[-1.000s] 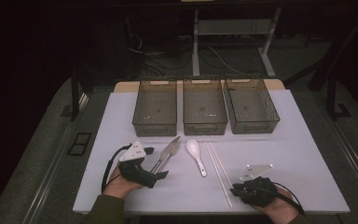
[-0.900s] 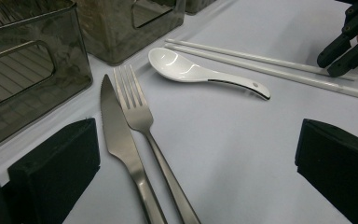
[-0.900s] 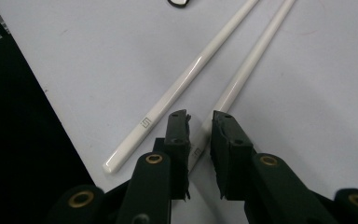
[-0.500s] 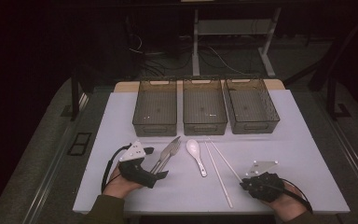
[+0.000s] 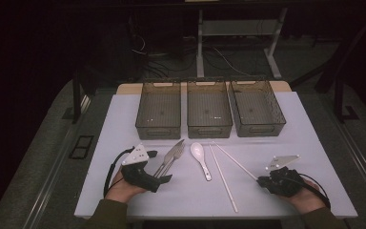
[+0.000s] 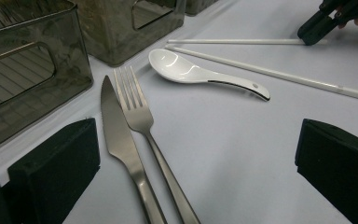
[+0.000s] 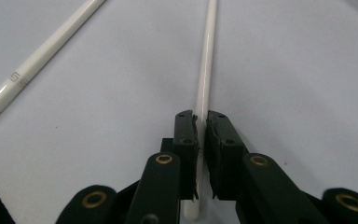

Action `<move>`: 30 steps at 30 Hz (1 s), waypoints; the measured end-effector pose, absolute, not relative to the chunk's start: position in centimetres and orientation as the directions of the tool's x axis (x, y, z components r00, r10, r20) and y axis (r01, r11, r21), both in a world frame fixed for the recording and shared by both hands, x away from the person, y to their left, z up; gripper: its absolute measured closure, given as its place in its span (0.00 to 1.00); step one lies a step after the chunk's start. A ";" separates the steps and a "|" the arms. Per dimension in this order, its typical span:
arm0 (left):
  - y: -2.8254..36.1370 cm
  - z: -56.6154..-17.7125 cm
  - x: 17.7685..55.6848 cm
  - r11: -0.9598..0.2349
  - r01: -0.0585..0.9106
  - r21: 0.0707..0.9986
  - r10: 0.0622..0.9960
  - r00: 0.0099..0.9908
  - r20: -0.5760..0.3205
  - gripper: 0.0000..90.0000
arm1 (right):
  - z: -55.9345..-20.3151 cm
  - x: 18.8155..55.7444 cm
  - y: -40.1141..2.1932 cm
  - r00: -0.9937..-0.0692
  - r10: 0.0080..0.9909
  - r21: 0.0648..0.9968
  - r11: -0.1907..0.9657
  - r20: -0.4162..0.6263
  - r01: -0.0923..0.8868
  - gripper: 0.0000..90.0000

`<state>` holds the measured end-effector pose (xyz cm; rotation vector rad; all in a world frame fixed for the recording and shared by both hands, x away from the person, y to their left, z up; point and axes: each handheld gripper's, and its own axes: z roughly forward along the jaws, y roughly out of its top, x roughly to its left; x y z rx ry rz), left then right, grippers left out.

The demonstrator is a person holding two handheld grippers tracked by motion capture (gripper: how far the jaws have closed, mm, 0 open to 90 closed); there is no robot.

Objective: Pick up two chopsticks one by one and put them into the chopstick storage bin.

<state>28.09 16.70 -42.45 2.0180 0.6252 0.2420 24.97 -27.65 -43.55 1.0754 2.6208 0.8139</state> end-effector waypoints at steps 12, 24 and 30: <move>16.6 -42.5 28.1 -0.385 0.339 0.858 0.523 0.846 -0.100 0.00 | -43.2 29.3 -25.2 -0.645 0.746 0.623 0.428 0.164 0.654 0.85; 16.6 -42.5 28.0 -0.389 0.336 0.857 0.520 0.849 -0.097 0.00 | -44.1 29.2 -23.8 -0.650 0.757 0.593 0.491 0.072 0.638 0.93; 16.7 -42.5 28.1 -0.389 0.334 0.858 0.519 0.850 -0.095 0.00 | -44.0 29.1 -23.8 -0.649 0.757 0.594 0.488 0.076 0.640 0.89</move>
